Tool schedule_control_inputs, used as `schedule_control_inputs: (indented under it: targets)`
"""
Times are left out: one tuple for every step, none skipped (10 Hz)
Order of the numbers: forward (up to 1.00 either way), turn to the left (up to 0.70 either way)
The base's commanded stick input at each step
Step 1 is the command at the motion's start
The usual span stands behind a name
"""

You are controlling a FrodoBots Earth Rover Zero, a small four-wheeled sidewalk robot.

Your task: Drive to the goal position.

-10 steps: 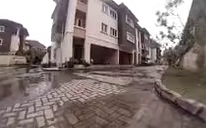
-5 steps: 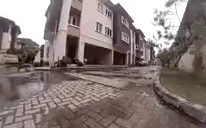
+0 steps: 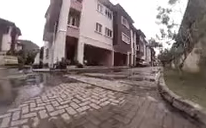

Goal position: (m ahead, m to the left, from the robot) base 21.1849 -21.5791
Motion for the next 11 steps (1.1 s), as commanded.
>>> schedule_control_inputs:
  targets:
    - [0.5, 0.0]
    - [0.5, 0.0]
    - [0.5, 0.0]
    - [0.5, 0.0]
    - [0.5, 0.0]
    - [0.5, 0.0]
    - [0.5, 0.0]
    - [0.5, 0.0]
    - [0.5, 0.0]
    - [0.5, 0.0]
    - [0.5, 0.0]
